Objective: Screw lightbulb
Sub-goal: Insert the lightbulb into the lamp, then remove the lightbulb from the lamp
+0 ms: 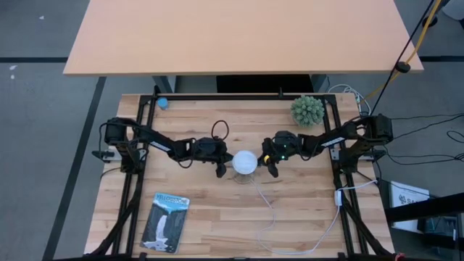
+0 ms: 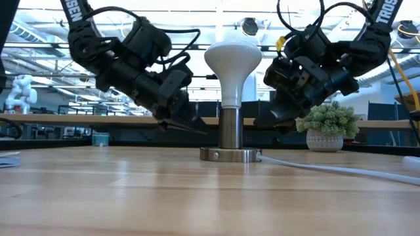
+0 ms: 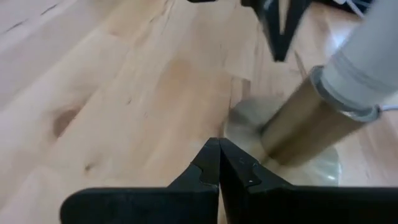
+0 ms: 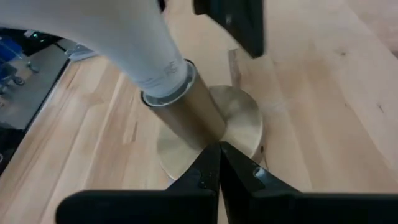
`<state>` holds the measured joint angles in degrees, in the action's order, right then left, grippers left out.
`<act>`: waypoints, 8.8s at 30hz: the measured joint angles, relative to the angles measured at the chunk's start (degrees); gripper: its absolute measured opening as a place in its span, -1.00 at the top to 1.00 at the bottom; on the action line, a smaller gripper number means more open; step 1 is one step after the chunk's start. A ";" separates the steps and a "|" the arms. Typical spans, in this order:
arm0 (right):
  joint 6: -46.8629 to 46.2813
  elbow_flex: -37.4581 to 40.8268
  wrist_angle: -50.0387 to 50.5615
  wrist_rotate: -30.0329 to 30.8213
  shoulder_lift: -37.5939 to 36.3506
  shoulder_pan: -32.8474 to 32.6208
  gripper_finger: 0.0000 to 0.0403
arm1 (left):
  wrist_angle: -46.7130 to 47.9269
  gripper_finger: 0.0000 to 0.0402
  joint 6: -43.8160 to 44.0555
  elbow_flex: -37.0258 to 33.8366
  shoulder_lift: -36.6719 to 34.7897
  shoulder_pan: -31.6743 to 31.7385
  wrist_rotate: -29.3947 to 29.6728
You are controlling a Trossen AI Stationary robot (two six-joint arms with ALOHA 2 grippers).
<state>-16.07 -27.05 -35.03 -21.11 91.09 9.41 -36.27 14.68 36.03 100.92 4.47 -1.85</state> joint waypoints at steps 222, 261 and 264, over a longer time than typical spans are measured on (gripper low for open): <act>-0.36 -2.40 -5.69 39.71 1.25 -16.11 1.00 | -12.25 1.00 -10.11 -0.54 -1.88 -7.65 0.85; -45.28 -22.04 41.03 78.45 8.63 -44.30 1.00 | 2.03 1.00 -7.26 -0.59 -1.92 -15.09 3.82; -46.26 -22.18 36.02 80.25 11.24 -44.27 1.00 | 1.66 1.00 -7.26 -0.57 -1.21 -14.97 3.85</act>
<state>-62.33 -49.23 0.99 59.14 102.32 -34.86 -34.61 7.42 35.46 99.71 -10.50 2.00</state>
